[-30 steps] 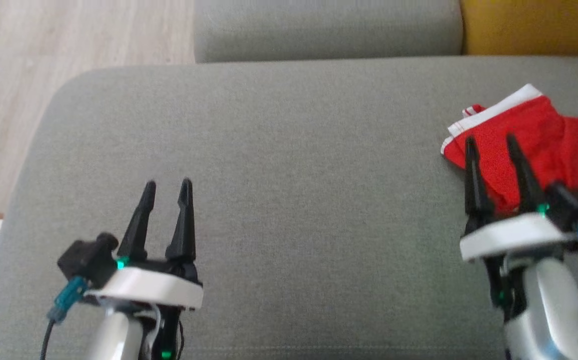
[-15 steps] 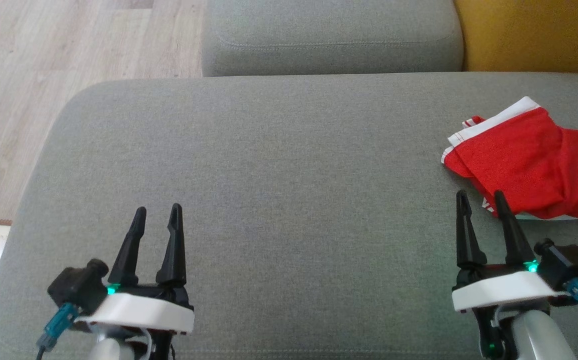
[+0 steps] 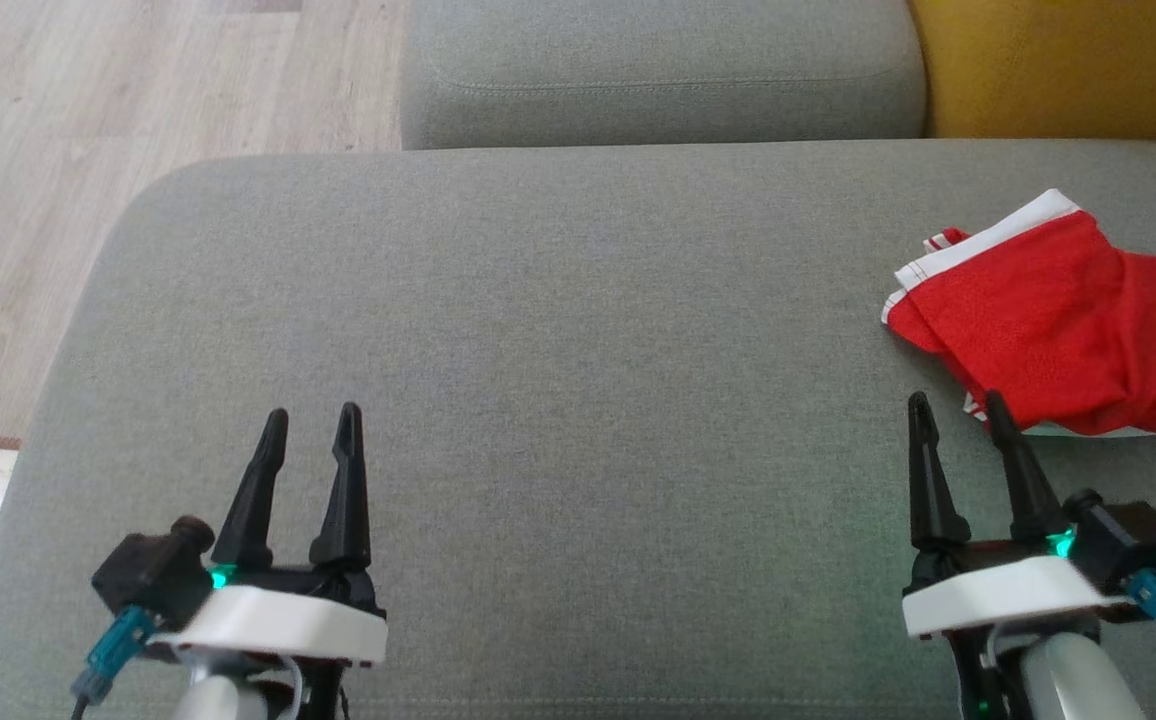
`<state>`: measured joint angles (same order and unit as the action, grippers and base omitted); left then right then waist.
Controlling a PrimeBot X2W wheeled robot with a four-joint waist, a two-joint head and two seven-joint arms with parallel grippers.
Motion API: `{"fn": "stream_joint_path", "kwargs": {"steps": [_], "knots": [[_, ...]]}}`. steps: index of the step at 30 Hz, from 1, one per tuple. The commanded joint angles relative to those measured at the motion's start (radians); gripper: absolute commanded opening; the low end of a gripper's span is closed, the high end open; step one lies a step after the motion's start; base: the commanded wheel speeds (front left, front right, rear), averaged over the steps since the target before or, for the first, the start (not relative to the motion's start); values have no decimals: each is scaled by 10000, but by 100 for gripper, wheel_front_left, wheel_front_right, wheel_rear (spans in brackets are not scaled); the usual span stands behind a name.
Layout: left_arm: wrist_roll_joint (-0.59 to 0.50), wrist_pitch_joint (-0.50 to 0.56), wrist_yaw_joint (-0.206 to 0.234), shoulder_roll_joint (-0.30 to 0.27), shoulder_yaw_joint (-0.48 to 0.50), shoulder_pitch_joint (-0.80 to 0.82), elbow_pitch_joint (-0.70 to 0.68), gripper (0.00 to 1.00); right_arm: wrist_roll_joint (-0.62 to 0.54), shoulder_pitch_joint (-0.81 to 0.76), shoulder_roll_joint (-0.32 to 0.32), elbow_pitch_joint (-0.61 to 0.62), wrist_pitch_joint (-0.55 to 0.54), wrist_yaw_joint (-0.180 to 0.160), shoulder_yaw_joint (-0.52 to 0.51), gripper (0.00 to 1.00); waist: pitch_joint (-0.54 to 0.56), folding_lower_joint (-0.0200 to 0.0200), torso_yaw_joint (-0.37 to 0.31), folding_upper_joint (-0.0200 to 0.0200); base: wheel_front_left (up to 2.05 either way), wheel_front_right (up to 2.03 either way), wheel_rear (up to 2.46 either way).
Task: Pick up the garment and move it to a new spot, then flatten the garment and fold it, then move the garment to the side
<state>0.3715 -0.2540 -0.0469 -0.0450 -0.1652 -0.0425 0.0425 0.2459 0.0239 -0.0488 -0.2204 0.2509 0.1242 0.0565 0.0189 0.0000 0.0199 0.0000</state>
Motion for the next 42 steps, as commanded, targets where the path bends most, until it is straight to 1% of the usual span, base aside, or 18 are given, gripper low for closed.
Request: {"fn": "stream_joint_path", "kwargs": {"steps": [1, 15, 16, 19, 42], "knots": [[-6, -78, 52, -52, 355, 238, -361, 100, -37, 253, -15, 306, 107, 65, 252, 100, 3, 0, 1, 0, 0, 0, 0], [236, -78, 187, -52, 363, 217, -283, 100, -184, 267, -15, 299, 108, 65, 345, 100, 11, 0, -74, 0, 0, 0, 0], [222, 0, 132, 0, 4, -9, 10, 0, -111, -21, 0, -15, 0, 0, 71, 0, 11, 0, -77, 0, 0, 0, 0], [233, 41, 119, 19, -63, -156, 514, 0, -103, -182, 6, -469, -15, -2, 71, 0, 10, 0, -80, 0, 0, 0, 0], [2603, 576, -55, -113, 295, 143, 805, 0, 2557, -7, -114, -415, -552, 10, -94, 0, -32, 0, -101, 0, 0, 0, 0]]}}
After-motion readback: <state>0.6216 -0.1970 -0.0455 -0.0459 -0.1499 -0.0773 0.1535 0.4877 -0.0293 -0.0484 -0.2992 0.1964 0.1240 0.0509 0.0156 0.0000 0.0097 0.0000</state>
